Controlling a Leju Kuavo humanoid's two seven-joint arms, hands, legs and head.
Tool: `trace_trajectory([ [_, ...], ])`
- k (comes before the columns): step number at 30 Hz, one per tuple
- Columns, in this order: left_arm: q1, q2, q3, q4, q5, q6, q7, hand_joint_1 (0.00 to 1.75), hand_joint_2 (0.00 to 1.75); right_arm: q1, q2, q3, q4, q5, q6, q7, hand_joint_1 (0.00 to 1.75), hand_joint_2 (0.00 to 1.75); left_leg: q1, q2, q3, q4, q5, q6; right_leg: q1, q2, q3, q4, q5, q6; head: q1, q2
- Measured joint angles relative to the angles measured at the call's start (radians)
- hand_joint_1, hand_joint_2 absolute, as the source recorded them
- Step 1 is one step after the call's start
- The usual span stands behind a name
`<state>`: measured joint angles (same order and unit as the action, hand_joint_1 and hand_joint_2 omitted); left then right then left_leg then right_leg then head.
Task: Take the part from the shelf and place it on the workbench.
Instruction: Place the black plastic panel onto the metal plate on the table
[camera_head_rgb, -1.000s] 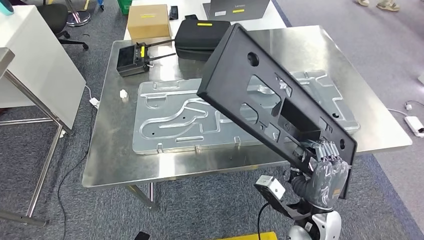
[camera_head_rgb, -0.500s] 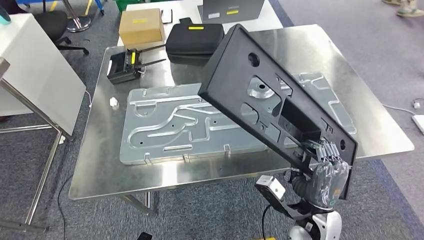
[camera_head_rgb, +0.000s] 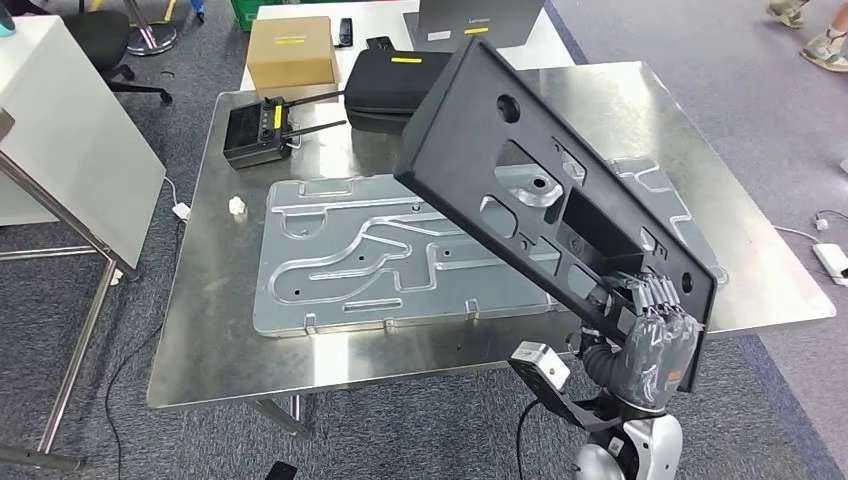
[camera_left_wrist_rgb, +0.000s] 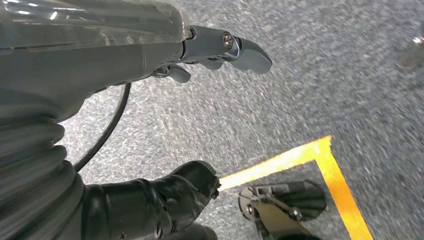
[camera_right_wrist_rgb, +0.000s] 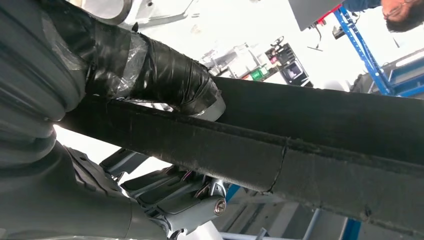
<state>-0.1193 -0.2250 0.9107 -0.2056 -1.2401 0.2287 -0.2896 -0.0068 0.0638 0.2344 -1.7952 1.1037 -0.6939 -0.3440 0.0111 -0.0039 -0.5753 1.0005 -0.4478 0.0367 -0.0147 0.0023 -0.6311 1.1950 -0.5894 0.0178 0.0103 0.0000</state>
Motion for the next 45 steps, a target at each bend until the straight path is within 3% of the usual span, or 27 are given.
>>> trace_trajectory([
  [1,-0.001,0.0,0.0,0.0,0.0,-0.002,0.0,0.0,1.75,-0.003,-0.001,0.003,0.003,0.002,0.0,0.003,1.75,1.75,-0.001,0.0,0.0,0.001,-0.001,0.001,0.0,0.0,-0.034,0.062,-0.022,0.002,0.0,0.0],
  [2,-0.001,0.0,0.0,0.0,0.0,-0.004,0.0,0.0,1.75,-0.004,-0.002,0.006,0.007,0.004,0.0,0.007,1.75,1.75,-0.001,0.0,0.0,0.003,-0.003,0.002,0.0,0.0,-0.057,0.101,-0.025,0.004,0.0,0.0],
  [3,0.0,0.0,0.0,0.0,-0.001,-0.006,0.0,0.0,1.75,-0.008,-0.004,0.01,0.012,0.008,0.0,0.015,1.75,1.75,-0.001,-0.001,0.0,0.005,-0.005,0.002,-0.001,0.0,-0.065,0.104,-0.01,0.004,0.0,0.0],
  [5,-0.001,-0.001,0.0,0.0,-0.005,-0.011,0.0,0.0,1.75,-0.03,-0.012,0.023,0.024,0.022,0.0,0.041,1.75,1.75,-0.001,-0.002,0.001,0.014,-0.012,-0.001,-0.001,-0.001,-0.025,-0.001,0.065,0.001,0.0,0.0],
  [7,-0.004,-0.003,-0.001,0.0,-0.008,-0.019,0.0,0.0,1.75,-0.066,-0.024,0.041,0.039,0.041,0.0,0.077,1.75,1.75,-0.005,-0.002,-0.001,0.024,-0.019,-0.008,0.003,-0.001,0.024,-0.115,0.11,-0.006,0.0,0.0],
  [8,-0.006,-0.004,-0.002,0.0,-0.009,-0.023,0.0,0.0,1.75,-0.084,-0.031,0.052,0.048,0.052,0.001,0.097,1.75,1.75,-0.006,-0.002,-0.004,0.026,-0.02,-0.013,0.005,0.0,0.034,-0.141,0.113,-0.01,0.0,0.0],
  [12,-0.012,-0.004,-0.008,0.0,-0.012,-0.044,0.001,0.0,1.75,-0.155,-0.058,0.084,0.095,0.087,0.012,0.168,1.75,1.75,-0.007,-0.002,-0.011,0.034,-0.027,-0.032,0.003,0.003,0.037,-0.153,0.118,-0.03,0.0,0.0],
  [14,-0.015,-0.004,-0.012,0.0,-0.014,-0.055,0.001,0.0,1.75,-0.197,-0.066,0.096,0.117,0.102,0.023,0.192,1.75,1.75,-0.005,-0.001,-0.045,0.106,-0.07,-0.041,-0.001,0.001,0.04,-0.16,0.121,-0.04,-0.001,0.0],
  [16,-0.018,-0.004,-0.018,0.0,-0.016,-0.067,0.001,0.0,1.75,-0.239,-0.074,0.106,0.144,0.117,0.039,0.215,1.75,1.75,-0.003,-0.001,-0.11,0.239,-0.128,-0.047,0.0,-0.001,0.039,-0.16,0.121,-0.044,-0.001,0.0],
  [17,-0.018,-0.004,-0.02,0.0,-0.017,-0.073,0.001,0.0,1.75,-0.259,-0.079,0.11,0.16,0.123,0.048,0.226,1.75,1.75,-0.002,-0.001,-0.136,0.289,-0.14,-0.048,0.001,-0.001,0.04,-0.16,0.121,-0.044,-0.001,0.0],
  [18,-0.019,-0.004,-0.023,0.0,-0.017,-0.078,0.001,0.0,1.75,-0.277,-0.083,0.113,0.176,0.126,0.056,0.234,1.75,1.75,-0.002,-0.001,-0.148,0.307,-0.134,-0.048,0.001,-0.001,0.04,-0.159,0.12,-0.045,-0.001,0.0],
  [19,-0.019,-0.004,-0.024,0.0,-0.018,-0.083,0.0,0.0,1.75,-0.292,-0.087,0.116,0.191,0.128,0.064,0.241,1.71,1.75,-0.002,-0.001,-0.141,0.285,-0.109,-0.047,0.001,-0.001,0.042,-0.159,0.12,-0.044,-0.001,0.0],
  [22,-0.023,-0.004,-0.026,0.0,-0.018,-0.091,-0.002,0.0,1.75,-0.336,-0.095,0.119,0.227,0.129,0.077,0.252,1.63,1.75,-0.004,-0.001,-0.055,0.089,-0.011,-0.035,0.003,0.0,0.046,-0.158,0.115,-0.038,0.0,0.0],
  [24,-0.026,-0.004,-0.027,0.0,-0.018,-0.092,-0.002,0.0,1.75,-0.361,-0.099,0.121,0.249,0.129,0.08,0.256,1.64,1.75,-0.008,-0.002,-0.029,0.029,0.001,-0.028,0.006,0.001,0.044,-0.158,0.114,-0.029,0.0,0.0],
  [26,-0.027,-0.005,-0.029,0.0,-0.017,-0.094,-0.001,0.0,1.75,-0.38,-0.103,0.122,0.27,0.129,0.086,0.263,1.65,1.75,-0.007,-0.002,-0.027,0.022,0.002,-0.02,0.006,0.001,0.043,-0.16,0.114,-0.019,-0.001,0.0],
  [28,-0.028,-0.007,-0.03,0.0,-0.016,-0.094,0.003,0.0,0.87,-0.397,-0.108,0.123,0.293,0.14,0.096,0.274,1.66,1.75,-0.003,-0.002,-0.022,0.011,0.007,-0.008,0.005,0.0,0.031,-0.134,0.094,-0.009,0.0,0.0],
  [30,-0.031,-0.009,-0.033,0.0,-0.018,-0.09,0.012,0.0,0.0,-0.422,-0.115,0.125,0.319,0.172,0.11,0.294,1.67,1.75,-0.002,-0.001,-0.019,0.007,0.009,0.001,0.003,0.0,-0.018,-0.033,0.042,-0.003,0.001,0.0],
  [32,-0.034,-0.009,-0.041,0.0,-0.023,-0.084,0.025,0.0,0.0,-0.448,-0.124,0.13,0.353,0.221,0.131,0.32,1.67,1.75,-0.003,0.0,-0.019,0.009,0.007,0.005,0.001,-0.001,-0.084,0.091,0.001,0.002,0.001,0.0],
  [33,-0.035,-0.01,-0.045,0.0,-0.026,-0.082,0.03,0.0,0.0,-0.461,-0.129,0.133,0.373,0.249,0.142,0.334,1.67,1.75,-0.003,-0.001,-0.019,0.01,0.005,0.006,0.001,-0.001,-0.101,0.117,0.005,0.003,0.001,0.0],
  [34,-0.036,-0.01,-0.048,0.0,-0.027,-0.081,0.035,0.0,0.0,-0.476,-0.135,0.136,0.394,0.276,0.153,0.347,1.68,1.75,-0.003,-0.002,-0.019,0.013,0.003,0.007,0.0,-0.001,-0.1,0.102,0.029,0.003,0.001,0.0],
  [36,-0.039,-0.013,-0.054,0.0,-0.029,-0.08,0.041,0.0,0.0,-0.513,-0.149,0.142,0.439,0.322,0.172,0.37,1.68,1.75,-0.003,-0.005,-0.018,0.02,-0.004,0.004,0.001,-0.001,-0.052,-0.018,0.104,-0.003,0.001,0.0],
  [38,-0.042,-0.015,-0.061,0.0,-0.03,-0.081,0.047,0.0,0.0,-0.559,-0.161,0.15,0.49,0.36,0.193,0.39,1.68,1.75,-0.007,-0.006,-0.021,0.027,-0.009,-0.002,0.006,-0.002,-0.007,-0.123,0.142,-0.01,0.001,0.0],
  [41,-0.045,-0.016,-0.068,0.0,-0.031,-0.081,0.052,0.0,0.0,-0.598,-0.17,0.158,0.536,0.387,0.215,0.407,1.66,1.75,-0.01,-0.005,-0.025,0.028,-0.008,-0.009,0.011,-0.002,0.005,-0.147,0.141,-0.015,0.0,0.0],
  [45,-0.045,-0.016,-0.07,0.0,-0.031,-0.081,0.053,0.0,0.0,-0.604,-0.172,0.16,0.549,0.391,0.221,0.411,1.68,1.75,-0.01,-0.005,-0.025,0.028,-0.008,-0.01,0.012,-0.001,0.005,-0.149,0.141,-0.015,0.001,0.0],
])
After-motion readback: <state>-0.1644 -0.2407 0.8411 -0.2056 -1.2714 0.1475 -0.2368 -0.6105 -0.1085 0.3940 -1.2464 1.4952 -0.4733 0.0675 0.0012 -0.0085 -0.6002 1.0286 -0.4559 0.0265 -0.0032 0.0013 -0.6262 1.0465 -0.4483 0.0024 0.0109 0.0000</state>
